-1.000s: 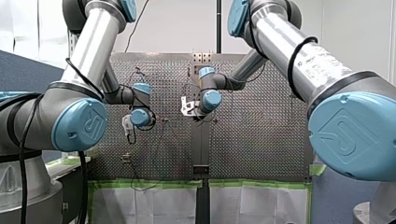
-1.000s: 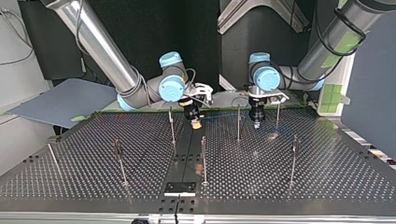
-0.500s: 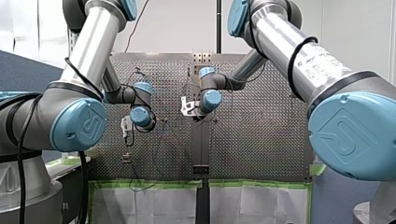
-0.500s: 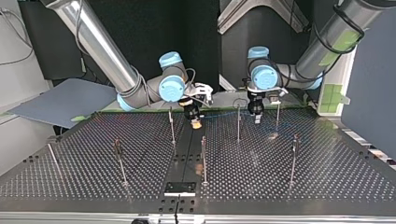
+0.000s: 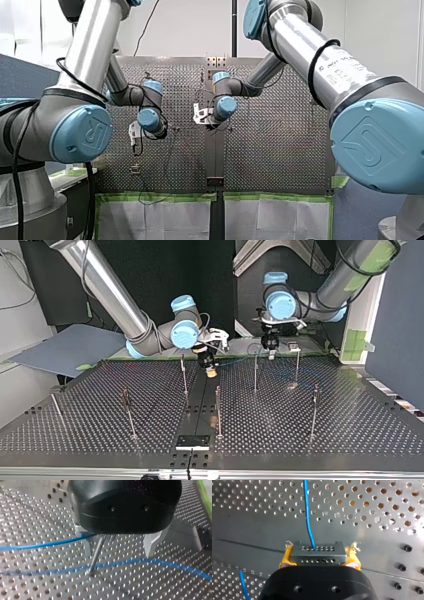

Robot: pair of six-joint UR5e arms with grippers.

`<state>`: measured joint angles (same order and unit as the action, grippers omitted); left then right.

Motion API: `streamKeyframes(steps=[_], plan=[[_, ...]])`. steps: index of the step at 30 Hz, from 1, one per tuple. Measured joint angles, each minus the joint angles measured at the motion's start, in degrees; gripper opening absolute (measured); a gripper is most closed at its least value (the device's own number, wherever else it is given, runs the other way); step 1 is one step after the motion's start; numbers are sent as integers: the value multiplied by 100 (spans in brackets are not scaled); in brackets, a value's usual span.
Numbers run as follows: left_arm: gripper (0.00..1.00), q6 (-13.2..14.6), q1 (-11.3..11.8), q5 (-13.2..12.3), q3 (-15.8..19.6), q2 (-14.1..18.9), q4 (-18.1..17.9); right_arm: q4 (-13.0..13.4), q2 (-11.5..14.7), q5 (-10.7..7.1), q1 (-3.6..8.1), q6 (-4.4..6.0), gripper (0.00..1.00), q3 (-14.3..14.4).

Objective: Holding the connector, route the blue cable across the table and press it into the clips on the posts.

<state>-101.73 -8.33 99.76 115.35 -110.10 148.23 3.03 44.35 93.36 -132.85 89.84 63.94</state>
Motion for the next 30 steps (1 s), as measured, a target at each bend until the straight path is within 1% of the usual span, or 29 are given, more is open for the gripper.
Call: streamKeyframes(steps=[3, 7, 12, 18, 24, 28, 30], plan=[[100, 0, -94, 0, 99, 139, 34, -2, 0, -8, -6, 0, 0, 0], [100, -3, -209, 5, 145, 257, 68, -3, 0, -10, -6, 0, 0, 1], [100, -8, -348, 5, 153, 333, 97, -4, 0, -9, 25, 2, 0, 1], [100, -15, -540, 0, 199, 348, 104, -2, 0, -15, 61, 35, 0, 1], [100, -216, -826, 100, 193, 347, -110, -1, 11, -70, 99, 36, 0, -25], [100, -427, -1043, 240, 111, 338, -321, -3, 28, -80, 114, 35, 0, -32], [100, -517, -1135, 270, 50, 311, -388, -3, 34, -84, 122, 34, 0, -37]])
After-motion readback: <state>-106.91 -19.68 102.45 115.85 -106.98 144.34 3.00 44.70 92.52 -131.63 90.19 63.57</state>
